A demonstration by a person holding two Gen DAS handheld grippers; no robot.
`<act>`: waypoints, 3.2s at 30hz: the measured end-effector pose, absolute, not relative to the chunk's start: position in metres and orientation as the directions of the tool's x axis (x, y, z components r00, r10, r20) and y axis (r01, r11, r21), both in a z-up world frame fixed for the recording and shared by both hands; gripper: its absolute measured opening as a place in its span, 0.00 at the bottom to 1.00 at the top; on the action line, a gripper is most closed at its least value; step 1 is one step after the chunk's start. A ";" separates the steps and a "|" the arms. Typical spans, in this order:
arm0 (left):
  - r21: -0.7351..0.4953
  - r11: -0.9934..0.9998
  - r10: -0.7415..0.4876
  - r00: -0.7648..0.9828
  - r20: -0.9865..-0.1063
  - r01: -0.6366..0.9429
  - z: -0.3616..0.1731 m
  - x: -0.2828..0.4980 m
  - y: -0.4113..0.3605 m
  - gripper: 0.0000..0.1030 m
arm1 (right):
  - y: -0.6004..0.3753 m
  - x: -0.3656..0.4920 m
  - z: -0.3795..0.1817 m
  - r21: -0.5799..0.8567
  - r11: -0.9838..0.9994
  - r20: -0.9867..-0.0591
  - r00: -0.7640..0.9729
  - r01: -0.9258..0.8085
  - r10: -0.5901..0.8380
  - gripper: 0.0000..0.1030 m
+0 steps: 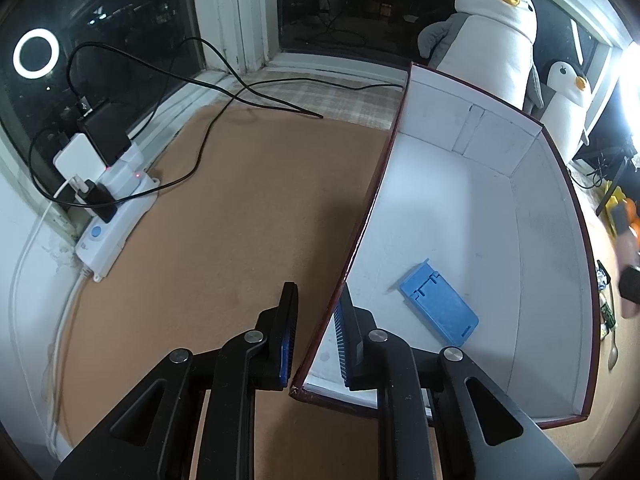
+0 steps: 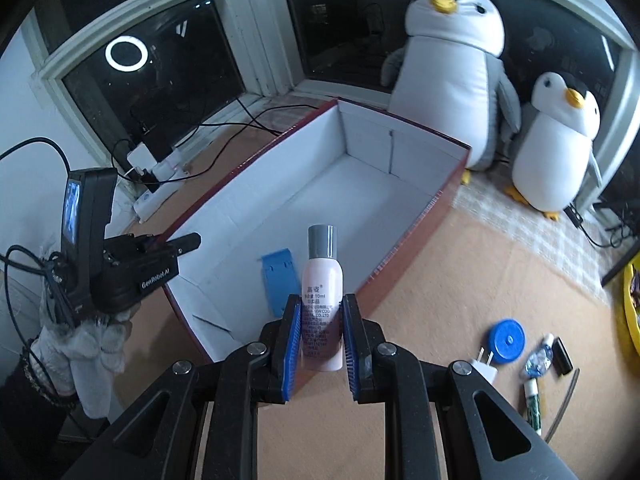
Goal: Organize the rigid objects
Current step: 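Carry the white lotion bottle into the box and release it, then move the right tool to the white charger plug and grasp it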
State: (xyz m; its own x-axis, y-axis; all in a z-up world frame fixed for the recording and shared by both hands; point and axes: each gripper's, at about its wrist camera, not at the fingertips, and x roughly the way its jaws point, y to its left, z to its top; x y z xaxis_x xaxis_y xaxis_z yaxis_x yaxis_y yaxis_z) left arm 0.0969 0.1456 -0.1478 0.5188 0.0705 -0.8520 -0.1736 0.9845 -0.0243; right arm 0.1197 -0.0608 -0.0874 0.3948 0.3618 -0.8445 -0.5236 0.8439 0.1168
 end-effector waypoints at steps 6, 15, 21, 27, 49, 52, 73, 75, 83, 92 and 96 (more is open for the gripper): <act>-0.029 0.985 0.066 0.522 -0.850 -0.172 -0.148 0.097 0.146 0.15 | -0.037 0.138 -0.097 0.102 0.839 -0.855 0.384 -0.534 0.349 0.17; -0.028 0.985 0.067 0.522 -0.850 -0.172 -0.148 0.097 0.146 0.15 | -0.014 0.158 -0.117 0.077 0.839 -0.876 0.365 -0.539 0.315 0.17; -0.028 0.985 0.067 0.521 -0.851 -0.173 -0.148 0.097 0.146 0.15 | -0.013 0.165 -0.124 0.074 0.842 -0.881 0.360 -0.534 0.306 0.17; -0.024 0.985 0.069 0.518 -0.853 -0.170 -0.148 0.100 0.145 0.15 | -0.011 0.166 -0.122 0.066 0.841 -0.877 0.371 -0.537 0.306 0.23; -0.015 0.986 0.075 0.517 -0.853 -0.167 -0.145 0.100 0.145 0.15 | -0.088 0.140 -0.098 0.130 0.899 -0.837 0.440 -0.419 0.326 0.33; -0.010 0.987 0.077 0.520 -0.851 -0.163 -0.143 0.101 0.144 0.15 | -0.111 0.136 -0.101 0.139 0.916 -0.839 0.446 -0.377 0.311 0.33; 0.044 0.988 0.115 0.514 -0.850 -0.149 -0.139 0.116 0.133 0.14 | -0.203 0.137 -0.176 0.135 0.976 -0.923 0.336 -0.173 0.187 0.34; 0.047 0.988 0.119 0.514 -0.850 -0.150 -0.139 0.116 0.132 0.14 | -0.200 0.139 -0.183 0.125 0.977 -0.930 0.322 -0.172 0.175 0.34; 0.044 0.987 0.117 0.514 -0.850 -0.152 -0.139 0.117 0.132 0.14 | -0.195 0.152 -0.203 0.099 0.981 -0.953 0.269 -0.169 0.142 0.34; 0.043 0.987 0.116 0.515 -0.849 -0.153 -0.139 0.117 0.133 0.14 | -0.193 0.155 -0.209 0.086 0.979 -0.958 0.253 -0.184 0.132 0.33; 0.037 0.987 0.114 0.517 -0.849 -0.156 -0.138 0.116 0.134 0.14 | -0.192 0.152 -0.209 0.095 0.977 -0.957 0.254 -0.189 0.142 0.33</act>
